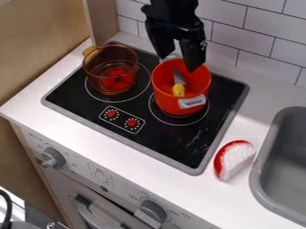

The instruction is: Put the yellow knife in the middle of the burners

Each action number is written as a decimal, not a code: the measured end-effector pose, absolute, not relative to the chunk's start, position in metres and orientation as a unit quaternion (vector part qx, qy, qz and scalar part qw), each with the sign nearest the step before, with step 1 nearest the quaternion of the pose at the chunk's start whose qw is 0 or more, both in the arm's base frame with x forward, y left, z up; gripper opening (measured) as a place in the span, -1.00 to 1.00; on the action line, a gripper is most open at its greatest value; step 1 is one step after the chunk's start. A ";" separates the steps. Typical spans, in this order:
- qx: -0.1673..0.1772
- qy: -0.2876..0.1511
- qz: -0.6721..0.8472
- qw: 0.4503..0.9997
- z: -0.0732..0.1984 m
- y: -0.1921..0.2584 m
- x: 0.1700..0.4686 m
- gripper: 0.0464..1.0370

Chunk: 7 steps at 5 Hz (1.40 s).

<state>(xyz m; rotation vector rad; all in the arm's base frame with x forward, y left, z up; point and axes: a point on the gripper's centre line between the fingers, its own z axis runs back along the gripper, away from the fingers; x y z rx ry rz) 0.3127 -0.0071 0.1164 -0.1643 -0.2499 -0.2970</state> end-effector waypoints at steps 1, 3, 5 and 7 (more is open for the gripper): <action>-0.082 -0.111 -0.132 0.982 0.106 -0.007 0.311 0.91; -0.051 -0.134 0.037 0.989 0.089 -0.014 0.316 0.91; -0.039 -0.169 0.073 0.982 0.081 -0.010 0.309 0.91; -0.041 -0.207 0.058 0.976 0.072 -0.012 0.308 0.91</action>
